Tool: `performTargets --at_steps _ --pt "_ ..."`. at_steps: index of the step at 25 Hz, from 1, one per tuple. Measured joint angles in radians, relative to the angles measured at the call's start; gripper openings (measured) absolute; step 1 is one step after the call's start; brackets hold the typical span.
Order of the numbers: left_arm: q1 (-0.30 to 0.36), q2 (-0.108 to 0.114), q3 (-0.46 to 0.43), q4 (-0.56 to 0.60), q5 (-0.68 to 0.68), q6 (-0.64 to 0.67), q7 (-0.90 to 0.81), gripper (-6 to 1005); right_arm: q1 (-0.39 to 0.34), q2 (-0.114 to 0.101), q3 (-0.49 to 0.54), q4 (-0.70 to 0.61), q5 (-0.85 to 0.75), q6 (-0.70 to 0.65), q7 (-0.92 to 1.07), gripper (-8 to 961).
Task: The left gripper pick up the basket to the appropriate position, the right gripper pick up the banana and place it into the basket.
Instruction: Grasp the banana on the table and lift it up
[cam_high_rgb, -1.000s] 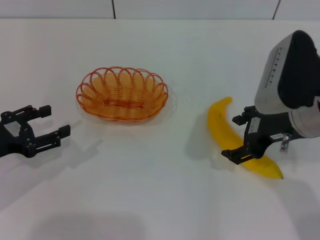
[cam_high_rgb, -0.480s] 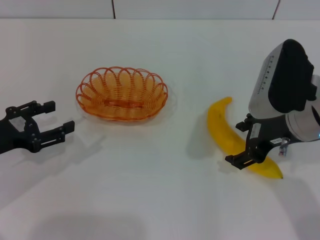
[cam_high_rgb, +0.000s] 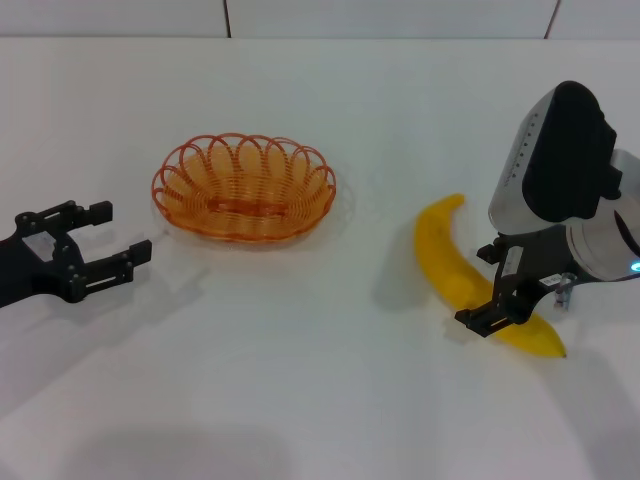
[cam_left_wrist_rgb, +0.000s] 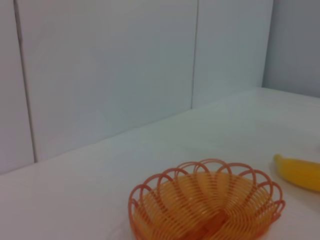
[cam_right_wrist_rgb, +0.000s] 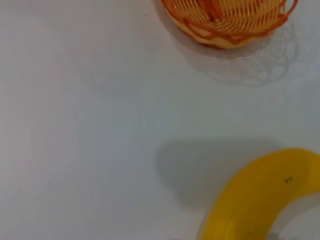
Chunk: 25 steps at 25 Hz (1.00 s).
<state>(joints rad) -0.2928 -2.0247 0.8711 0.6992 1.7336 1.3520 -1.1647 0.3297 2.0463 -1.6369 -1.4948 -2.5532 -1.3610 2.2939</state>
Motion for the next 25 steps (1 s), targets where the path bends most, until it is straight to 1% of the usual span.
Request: performTargets --at_steps 11,25 --pt "-0.008 -0.002 0.000 -0.002 0.010 -0.024 -0.002 771 0.029 -0.001 0.000 0.040 -0.001 -0.010 0.009 780" --pt "-0.008 -0.002 0.000 -0.001 0.011 -0.025 -0.001 771 0.033 -0.002 0.000 0.041 -0.001 -0.012 0.015 739"
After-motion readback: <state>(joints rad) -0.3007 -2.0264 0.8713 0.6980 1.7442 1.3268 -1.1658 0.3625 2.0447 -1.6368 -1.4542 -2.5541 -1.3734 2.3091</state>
